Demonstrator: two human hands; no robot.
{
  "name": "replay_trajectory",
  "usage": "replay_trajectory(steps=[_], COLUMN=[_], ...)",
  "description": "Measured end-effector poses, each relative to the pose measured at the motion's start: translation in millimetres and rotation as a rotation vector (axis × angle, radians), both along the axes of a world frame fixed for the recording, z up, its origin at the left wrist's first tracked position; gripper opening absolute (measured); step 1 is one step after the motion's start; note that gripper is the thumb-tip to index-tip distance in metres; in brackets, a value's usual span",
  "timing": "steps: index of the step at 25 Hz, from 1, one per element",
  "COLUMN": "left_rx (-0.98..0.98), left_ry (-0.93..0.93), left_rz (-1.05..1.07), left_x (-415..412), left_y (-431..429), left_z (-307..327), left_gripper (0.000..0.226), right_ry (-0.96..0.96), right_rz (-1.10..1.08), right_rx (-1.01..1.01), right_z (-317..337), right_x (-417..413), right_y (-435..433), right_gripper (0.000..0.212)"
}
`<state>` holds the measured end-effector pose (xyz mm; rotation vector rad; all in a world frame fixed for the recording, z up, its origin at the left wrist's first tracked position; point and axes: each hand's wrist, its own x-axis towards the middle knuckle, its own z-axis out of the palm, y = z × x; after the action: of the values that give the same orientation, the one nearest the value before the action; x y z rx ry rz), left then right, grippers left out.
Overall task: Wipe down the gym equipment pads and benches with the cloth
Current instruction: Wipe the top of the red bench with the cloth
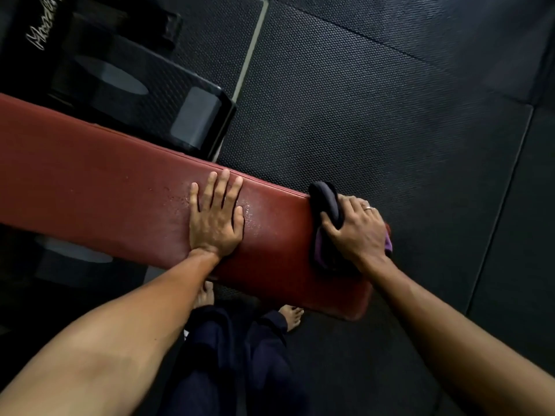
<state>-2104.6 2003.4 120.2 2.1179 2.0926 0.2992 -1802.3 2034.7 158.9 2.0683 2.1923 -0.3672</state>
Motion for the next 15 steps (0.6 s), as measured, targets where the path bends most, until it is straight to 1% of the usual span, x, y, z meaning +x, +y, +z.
replay_trajectory(steps=[1,3,6,8,10,12,14,15], left_rx=[0.007,0.012,-0.008,-0.002,0.016,0.016,0.018,0.023], left_ry=[-0.005,-0.003,0.019,0.028,0.025,0.013,-0.005,-0.009], left_rz=[-0.002,-0.013,-0.012,-0.005,-0.004,-0.004,0.002,0.002], left_x=[0.5,1.4,-1.3,-3.2,-1.8,-1.4,-1.6,-1.9], left_y=[-0.2,-0.6,2.5,0.1,0.1,1.7,0.5,-0.3], left_z=[-0.2,-1.1,-4.4,-6.0,-6.5,-5.1,-5.6,-5.7], left_gripper=[0.062,0.062,0.062,0.059,0.059,0.061,0.062,0.062], right_ry=[-0.002,0.049,0.124,0.147,0.167,0.156,0.092,0.069], right_rz=[-0.043,-0.101,-0.094,-0.095,-0.041,-0.011,-0.059,-0.108], right_rx=[0.014,0.032,0.054,0.07,0.095,0.141,0.117,0.095], right_z=[-2.2,-5.7,-8.5,-7.7,-7.7,-8.4,-7.4,-7.5], right_x=[-6.2,-43.9,-125.7,-151.8,-132.9,-87.9,-45.9,-38.2], right_y=[-1.0,8.0,23.3,23.3,19.0,5.3,-9.8,-15.9], right_gripper=[0.061,0.057,0.054,0.055,0.057,0.061,0.065,0.067])
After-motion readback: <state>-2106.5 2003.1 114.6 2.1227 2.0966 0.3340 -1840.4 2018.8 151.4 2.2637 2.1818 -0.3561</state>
